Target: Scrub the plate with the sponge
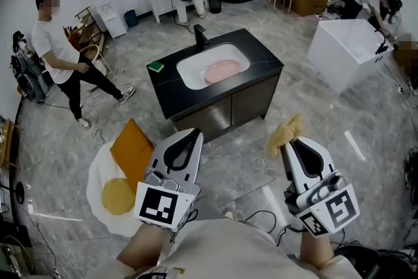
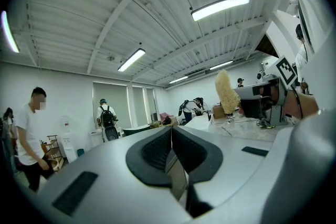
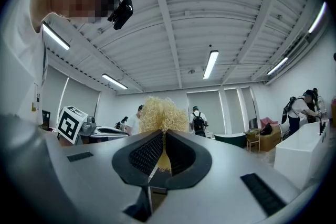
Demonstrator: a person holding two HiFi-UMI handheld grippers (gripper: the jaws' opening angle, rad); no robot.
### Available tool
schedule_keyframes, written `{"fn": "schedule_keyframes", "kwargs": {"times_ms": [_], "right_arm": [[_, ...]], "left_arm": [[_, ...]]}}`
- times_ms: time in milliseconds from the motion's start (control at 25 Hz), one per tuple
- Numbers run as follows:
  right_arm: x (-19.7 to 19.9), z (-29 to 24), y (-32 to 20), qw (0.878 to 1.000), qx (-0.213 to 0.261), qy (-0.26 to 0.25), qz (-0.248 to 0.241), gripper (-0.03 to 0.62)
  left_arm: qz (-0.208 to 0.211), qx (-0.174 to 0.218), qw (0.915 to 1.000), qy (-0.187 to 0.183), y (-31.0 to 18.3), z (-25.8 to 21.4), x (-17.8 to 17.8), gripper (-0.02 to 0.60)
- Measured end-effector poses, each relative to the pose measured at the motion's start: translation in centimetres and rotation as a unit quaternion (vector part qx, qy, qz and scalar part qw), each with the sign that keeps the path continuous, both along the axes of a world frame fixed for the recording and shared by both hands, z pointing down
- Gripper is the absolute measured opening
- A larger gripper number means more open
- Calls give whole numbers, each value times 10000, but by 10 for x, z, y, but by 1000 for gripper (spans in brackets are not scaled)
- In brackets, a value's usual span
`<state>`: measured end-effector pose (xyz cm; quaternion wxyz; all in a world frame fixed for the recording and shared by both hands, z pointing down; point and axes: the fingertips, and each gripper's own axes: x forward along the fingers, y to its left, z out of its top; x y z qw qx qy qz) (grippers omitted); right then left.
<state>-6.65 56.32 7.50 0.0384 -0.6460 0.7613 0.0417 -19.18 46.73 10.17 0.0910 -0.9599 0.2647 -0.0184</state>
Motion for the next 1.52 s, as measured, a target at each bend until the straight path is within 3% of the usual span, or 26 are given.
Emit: {"fn": "schedule_keyframes", "kwargs": {"times_ms": [120, 280, 400, 760, 1080, 1440, 1520], "right_arm": [[0, 4, -3, 10000, -43, 31, -52, 44], [5, 12, -16, 9996, -142, 234, -33, 44], [8, 16, -26, 9991, -182, 374, 23, 44], [36, 42, -98, 9991, -415, 97, 27, 44], [69, 76, -194, 9947, -1024, 115, -41, 44], [104, 99, -342, 9868, -1609, -92, -138, 44], [112, 106, -378, 9845, -1741, -144, -142, 44]], "left_arm": [[-39, 50, 10000, -63, -3, 8, -1, 20], [-107, -12, 9997, 230, -13, 6, 6, 20], [-51, 42, 9998, 161, -23, 14, 12, 20], [50, -18, 9999, 107, -96, 43, 47, 20], [-64, -370, 9987, 334, -194, 53, 78, 19], [15, -807, 9959, -418, -341, 92, 117, 20], [140, -933, 9945, -448, -372, 99, 127, 20]]}}
